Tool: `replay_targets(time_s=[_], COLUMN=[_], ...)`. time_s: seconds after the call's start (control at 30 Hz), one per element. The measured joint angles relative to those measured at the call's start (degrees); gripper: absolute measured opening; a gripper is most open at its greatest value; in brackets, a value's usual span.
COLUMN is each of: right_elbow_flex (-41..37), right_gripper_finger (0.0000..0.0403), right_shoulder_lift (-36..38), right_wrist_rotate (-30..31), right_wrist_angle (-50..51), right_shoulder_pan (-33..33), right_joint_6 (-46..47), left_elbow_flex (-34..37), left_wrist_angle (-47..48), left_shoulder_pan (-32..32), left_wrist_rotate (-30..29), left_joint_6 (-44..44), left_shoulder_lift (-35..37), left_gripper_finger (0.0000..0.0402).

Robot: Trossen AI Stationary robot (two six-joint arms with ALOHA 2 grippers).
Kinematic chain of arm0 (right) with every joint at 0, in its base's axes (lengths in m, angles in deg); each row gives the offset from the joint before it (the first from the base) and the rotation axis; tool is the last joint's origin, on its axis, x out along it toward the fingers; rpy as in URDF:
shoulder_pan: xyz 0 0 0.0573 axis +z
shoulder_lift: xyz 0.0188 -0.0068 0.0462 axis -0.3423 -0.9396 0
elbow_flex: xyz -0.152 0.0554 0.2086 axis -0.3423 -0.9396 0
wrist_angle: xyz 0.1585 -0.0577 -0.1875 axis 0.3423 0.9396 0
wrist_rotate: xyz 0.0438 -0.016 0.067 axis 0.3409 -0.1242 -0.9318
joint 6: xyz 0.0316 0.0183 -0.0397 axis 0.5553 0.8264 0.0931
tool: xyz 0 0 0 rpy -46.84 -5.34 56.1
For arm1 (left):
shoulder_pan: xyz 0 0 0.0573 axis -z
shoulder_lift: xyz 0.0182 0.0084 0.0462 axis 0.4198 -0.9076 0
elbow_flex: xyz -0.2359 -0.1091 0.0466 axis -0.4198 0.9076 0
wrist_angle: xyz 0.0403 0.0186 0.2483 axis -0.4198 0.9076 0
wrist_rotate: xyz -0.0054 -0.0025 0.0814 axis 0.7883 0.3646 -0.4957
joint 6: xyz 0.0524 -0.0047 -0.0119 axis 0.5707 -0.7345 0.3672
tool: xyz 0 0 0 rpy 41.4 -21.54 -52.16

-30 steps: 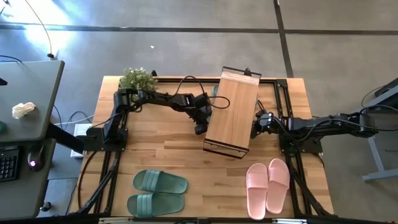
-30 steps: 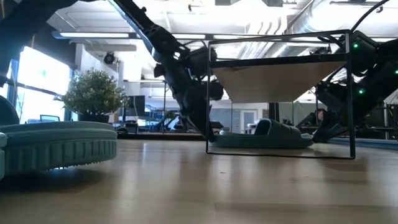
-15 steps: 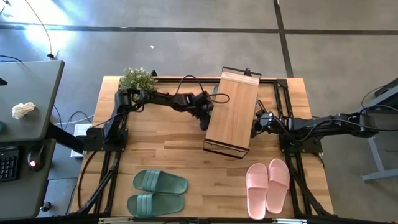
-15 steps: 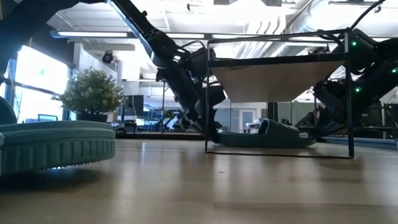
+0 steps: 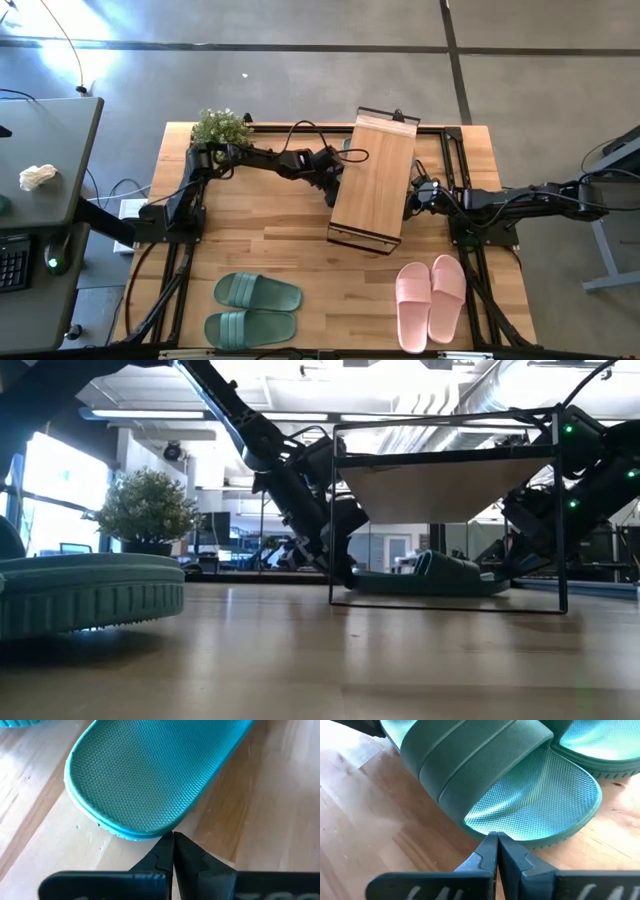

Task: Pick and place slides into the shelf
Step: Adjust the green slides under the shelf

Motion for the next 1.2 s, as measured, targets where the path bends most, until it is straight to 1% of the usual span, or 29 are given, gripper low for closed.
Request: replay_targets(time_s=[0.17, 0.33, 0.53, 0.8, 0.93, 1.07, 1.13, 1.2], right_elbow_flex=[0.0, 0.0, 0.0, 0.0, 0.5, 4.9, 7.2, 9.2], right_gripper_finger=[0.0, 0.0, 0.0, 0.0, 0.0, 0.0, 0.0, 0.0], right_shoulder_lift=[0.0, 0.0, 0.4, 3.4, 5.1, 6.1, 6.6, 7.0], right_wrist_rotate=[1.8, 5.4, 4.6, -1.3, -3.7, -7.7, -10.4, -13.8], right_wrist_angle=[0.0, 0.0, -0.1, 1.5, 7.4, 18.1, 20.4, 20.6], right_shoulder_pan=[0.0, 0.0, 0.0, 0.0, 0.0, 0.0, 0.0, 0.0], right_joint_6=[-0.1, -1.4, -2.6, -5.2, -3.5, -1.5, -1.9, -2.9], left_elbow_flex=[0.0, 0.0, 0.0, 0.0, 0.0, 0.0, 0.0, 0.0], left_wrist_angle=[-1.4, -1.5, -1.7, -1.6, -1.6, -1.5, -1.5, -1.5], left_shoulder_pan=[0.0, 0.4, 0.4, 0.4, 0.4, 0.4, 0.4, 0.4], left_wrist_rotate=[-2.1, -3.4, -3.6, -3.5, -3.1, -2.5, -2.4, -2.3], left_joint_6=[-1.6, -2.2, -2.5, -2.9, -2.9, -2.9, -2.9, -2.9], left_shoulder_lift=[-0.6, -0.6, -0.6, -0.6, -0.6, -0.6, -0.6, -0.6], left_gripper_finger=[0.0, 0.0, 0.0, 0.0, 0.0, 0.0, 0.0, 0.0])
